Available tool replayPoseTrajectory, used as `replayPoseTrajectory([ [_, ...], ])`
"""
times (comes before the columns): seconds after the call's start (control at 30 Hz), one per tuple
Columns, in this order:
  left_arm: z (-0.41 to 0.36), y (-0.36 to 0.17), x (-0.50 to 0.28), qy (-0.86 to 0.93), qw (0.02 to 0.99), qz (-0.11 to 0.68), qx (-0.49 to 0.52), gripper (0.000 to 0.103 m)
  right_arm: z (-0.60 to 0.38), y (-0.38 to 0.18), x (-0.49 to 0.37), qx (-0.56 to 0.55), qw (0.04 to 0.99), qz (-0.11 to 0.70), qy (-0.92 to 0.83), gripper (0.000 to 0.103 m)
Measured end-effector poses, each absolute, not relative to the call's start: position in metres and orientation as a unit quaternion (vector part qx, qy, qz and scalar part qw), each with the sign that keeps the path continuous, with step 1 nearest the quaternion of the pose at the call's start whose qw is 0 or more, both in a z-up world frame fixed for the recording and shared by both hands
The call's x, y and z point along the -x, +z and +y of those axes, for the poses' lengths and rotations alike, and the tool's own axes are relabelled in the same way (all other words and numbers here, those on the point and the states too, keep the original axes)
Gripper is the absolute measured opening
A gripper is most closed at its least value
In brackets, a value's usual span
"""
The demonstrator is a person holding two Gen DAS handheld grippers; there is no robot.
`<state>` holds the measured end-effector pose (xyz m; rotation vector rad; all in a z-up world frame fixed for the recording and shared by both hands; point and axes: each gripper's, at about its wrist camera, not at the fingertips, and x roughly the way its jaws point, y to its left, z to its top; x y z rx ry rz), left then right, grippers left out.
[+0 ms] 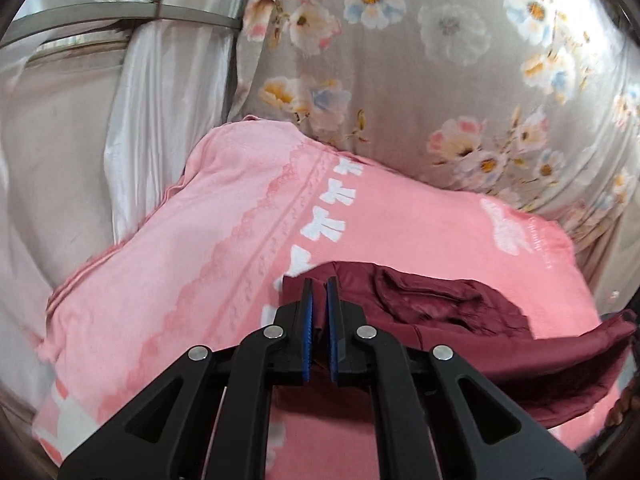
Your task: Fold large clothes
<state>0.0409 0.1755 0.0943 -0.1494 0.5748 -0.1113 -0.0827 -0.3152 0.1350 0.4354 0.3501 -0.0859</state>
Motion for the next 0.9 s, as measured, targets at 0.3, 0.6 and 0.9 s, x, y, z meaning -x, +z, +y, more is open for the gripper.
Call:
replayPoseTrajectory([
  [0.3,0.125,0.022,-0.202,0.034,0.933,0.358,-0.002,0.005,-0.336,0.067,-0.062,-0.234,0.932,0.25,-0.116,0.004],
  [0.6,0.111,-0.056,-0.265,0.074,0.911,0.404,-0.038,0.004,-0.344,-0.012,-0.131,-0.228,0.907,0.322,-0.148,0.004],
  [0.9,0.115,-0.103,-0.294,0.076,0.899,0.431,-0.015,0.004,-0.344,-0.047,-0.152,-0.22,0.899,0.347,-0.153,0.004],
])
